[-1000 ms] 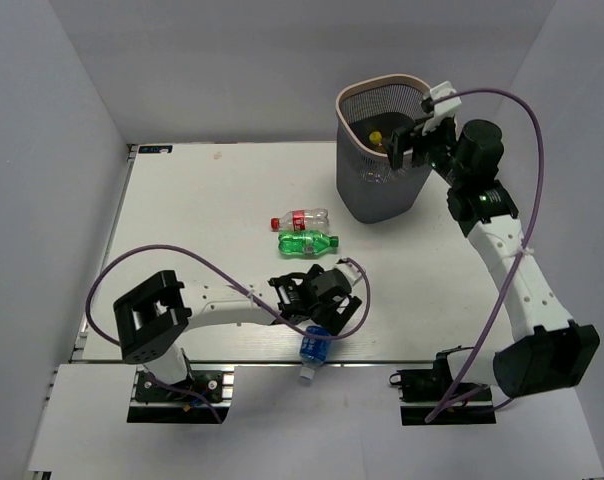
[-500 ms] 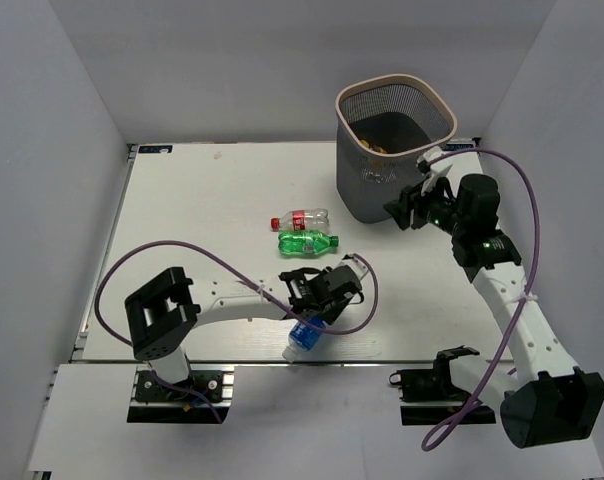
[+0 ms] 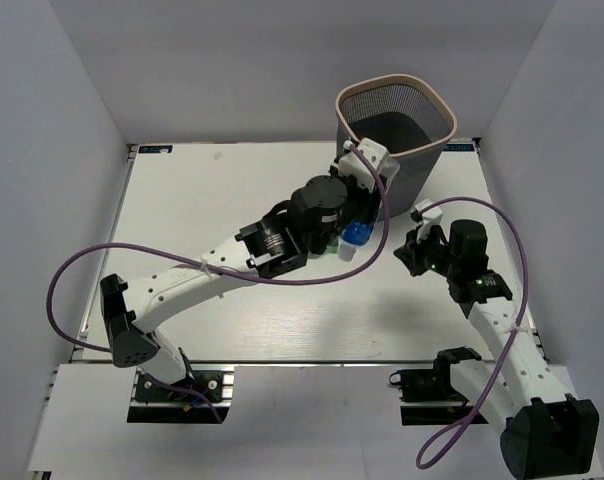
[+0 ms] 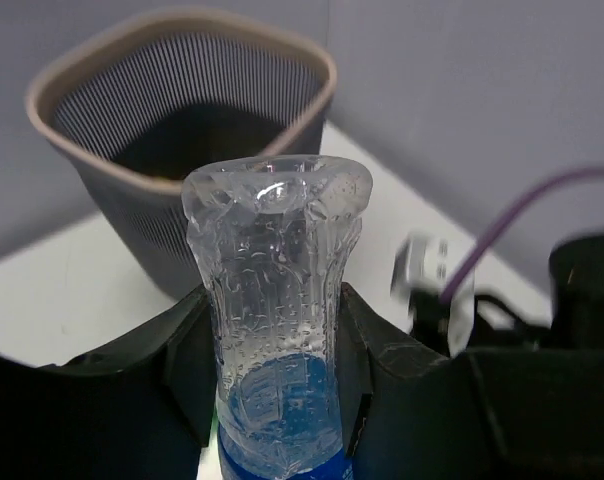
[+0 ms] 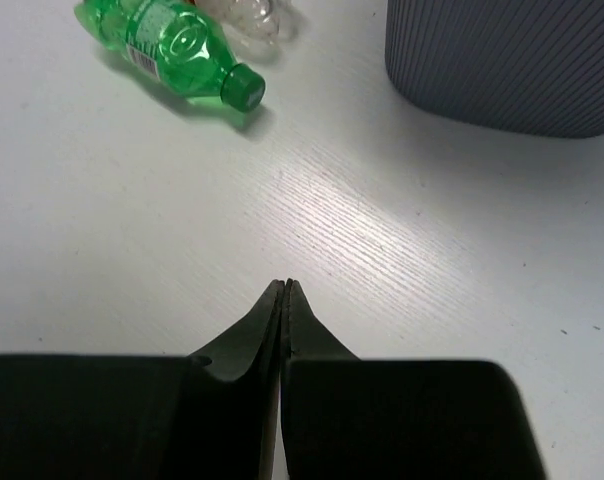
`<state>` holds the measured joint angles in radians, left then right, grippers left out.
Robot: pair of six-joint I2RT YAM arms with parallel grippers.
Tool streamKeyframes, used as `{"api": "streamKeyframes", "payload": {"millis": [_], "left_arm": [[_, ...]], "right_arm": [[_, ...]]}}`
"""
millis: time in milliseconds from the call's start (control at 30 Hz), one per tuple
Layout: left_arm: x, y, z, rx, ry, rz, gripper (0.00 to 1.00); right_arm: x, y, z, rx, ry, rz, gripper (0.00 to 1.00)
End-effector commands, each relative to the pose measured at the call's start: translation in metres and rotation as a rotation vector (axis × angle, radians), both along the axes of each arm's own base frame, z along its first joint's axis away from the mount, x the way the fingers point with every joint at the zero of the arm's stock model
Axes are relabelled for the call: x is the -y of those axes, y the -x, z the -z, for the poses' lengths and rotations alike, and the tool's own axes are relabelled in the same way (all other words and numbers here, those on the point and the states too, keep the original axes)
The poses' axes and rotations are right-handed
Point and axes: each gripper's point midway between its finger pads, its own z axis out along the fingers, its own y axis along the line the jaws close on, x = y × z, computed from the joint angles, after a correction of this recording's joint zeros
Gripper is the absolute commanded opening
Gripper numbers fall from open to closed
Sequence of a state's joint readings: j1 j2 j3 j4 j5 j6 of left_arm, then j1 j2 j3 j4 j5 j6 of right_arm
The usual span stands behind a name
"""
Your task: Put the plastic bottles in the bin
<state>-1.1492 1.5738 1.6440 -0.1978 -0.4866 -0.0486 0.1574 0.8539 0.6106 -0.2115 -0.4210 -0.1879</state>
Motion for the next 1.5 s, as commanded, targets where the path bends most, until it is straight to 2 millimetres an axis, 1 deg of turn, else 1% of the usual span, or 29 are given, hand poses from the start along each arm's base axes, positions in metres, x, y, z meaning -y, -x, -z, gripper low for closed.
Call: {"api": "streamKeyframes", "payload": {"millis": [0, 67, 100, 133, 267, 300, 333, 367, 400, 433, 467, 500, 533, 567, 600, 667, 733, 767, 833, 867, 967, 1067, 1200, 1233, 1267, 1300, 1367, 1400, 1467], "left_arm": [[-0.010, -0.019, -0.059, 0.157, 0.144, -0.064, 0.32], [-0.010, -0.032, -0.088, 0.222, 0.286, -0.101, 0.32], [-0.011, -0.040, -0.081, 0.216, 0.273, -0.125, 0.32], [-0.015, -0.045, -0.097, 0.250, 0.332, -0.150, 0.32], [-0.015, -0.078, -0.124, 0.285, 0.456, -0.204, 0.31], [-0.024, -0.087, -0.144, 0.307, 0.508, -0.227, 0.31], [-0.019, -0.101, -0.136, 0.295, 0.510, -0.250, 0.32], [-0.020, -0.109, -0.139, 0.283, 0.553, -0.257, 0.32], [-0.033, -0.120, -0.159, 0.304, 0.610, -0.282, 0.32], [-0.032, -0.128, -0.161, 0.300, 0.629, -0.269, 0.32], [-0.038, -0.131, -0.180, 0.299, 0.700, -0.257, 0.32], [-0.033, -0.156, -0.164, 0.280, 0.685, -0.277, 0.32], [-0.032, -0.166, -0.162, 0.267, 0.696, -0.277, 0.32], [-0.037, -0.170, -0.175, 0.272, 0.732, -0.282, 0.32], [-0.034, -0.190, -0.158, 0.246, 0.746, -0.297, 0.34], [-0.034, -0.199, -0.156, 0.261, 0.781, -0.300, 0.42], [-0.034, -0.221, -0.133, 0.240, 0.770, -0.326, 0.58], [-0.030, -0.225, -0.126, 0.221, 0.762, -0.327, 0.64], [-0.035, -0.236, -0.121, 0.204, 0.767, -0.324, 0.73], [-0.027, -0.241, -0.104, 0.176, 0.742, -0.318, 0.75], [-0.028, -0.252, -0.092, 0.153, 0.731, -0.309, 0.85], [-0.028, -0.254, -0.091, 0.140, 0.737, -0.291, 1.00], [-0.039, -0.237, -0.117, 0.175, 0.714, -0.271, 1.00], [-0.043, -0.236, -0.109, 0.176, 0.651, -0.286, 1.00], [-0.060, -0.217, -0.136, 0.204, 0.657, -0.285, 1.00], [-0.062, -0.216, -0.111, 0.170, 0.592, -0.298, 1.00], [-0.075, -0.193, -0.102, 0.149, 0.525, -0.300, 1.00], [-0.096, -0.170, -0.090, 0.124, 0.479, -0.308, 1.00], [-0.117, -0.146, -0.060, 0.045, 0.418, -0.319, 1.00]], "right_arm": [[0.004, 0.001, 0.007, 0.042, 0.041, -0.018, 0.00], [0.002, 0.006, 0.016, 0.027, 0.050, -0.043, 0.00], [0.003, 0.007, 0.020, 0.018, 0.051, -0.041, 0.00], [0.001, 0.009, 0.021, 0.015, 0.049, -0.053, 0.00], [-0.003, 0.016, 0.031, -0.002, 0.052, -0.095, 0.00], [-0.003, 0.017, 0.035, -0.011, 0.053, -0.099, 0.00], [-0.003, 0.019, 0.036, -0.014, 0.051, -0.108, 0.00], [-0.004, 0.021, 0.040, -0.018, 0.057, -0.117, 0.00], [-0.004, 0.021, 0.041, -0.020, 0.058, -0.119, 0.00], [-0.004, 0.023, 0.044, -0.021, 0.061, -0.126, 0.00], [-0.004, 0.024, 0.047, -0.023, 0.065, -0.133, 0.00], [-0.005, 0.025, 0.049, -0.029, 0.066, -0.140, 0.00], [-0.005, 0.027, 0.052, -0.029, 0.069, -0.146, 0.04], [-0.005, 0.028, 0.056, -0.033, 0.075, -0.158, 0.07], [-0.005, 0.028, 0.057, -0.033, 0.077, -0.158, 0.09], [-0.008, 0.027, 0.058, -0.027, 0.081, -0.182, 0.18], [-0.008, 0.025, 0.058, -0.019, 0.085, -0.196, 0.30], [-0.009, 0.024, 0.056, -0.012, 0.086, -0.202, 0.41], [-0.012, 0.023, 0.052, 0.004, 0.083, -0.233, 0.49], [-0.015, 0.021, 0.049, 0.013, 0.081, -0.246, 0.53], [-0.021, 0.018, 0.044, 0.039, 0.075, -0.296, 0.62], [-0.031, 0.017, 0.039, 0.074, 0.060, -0.370, 0.73], [-0.055, 0.020, 0.020, 0.227, 0.026, -0.573, 0.82], [-0.063, 0.022, 0.015, 0.296, 0.037, -0.648, 0.82], [-0.068, 0.019, 0.020, 0.299, 0.031, -0.680, 0.82], [-0.074, 0.009, 0.009, 0.354, 0.042, -0.696, 0.82], [-0.086, 0.000, 0.016, 0.347, 0.064, -0.725, 0.84], [-0.090, -0.013, 0.013, 0.360, 0.078, -0.728, 0.85], [-0.098, -0.026, 0.023, 0.369, 0.130, -0.735, 0.85]]}}
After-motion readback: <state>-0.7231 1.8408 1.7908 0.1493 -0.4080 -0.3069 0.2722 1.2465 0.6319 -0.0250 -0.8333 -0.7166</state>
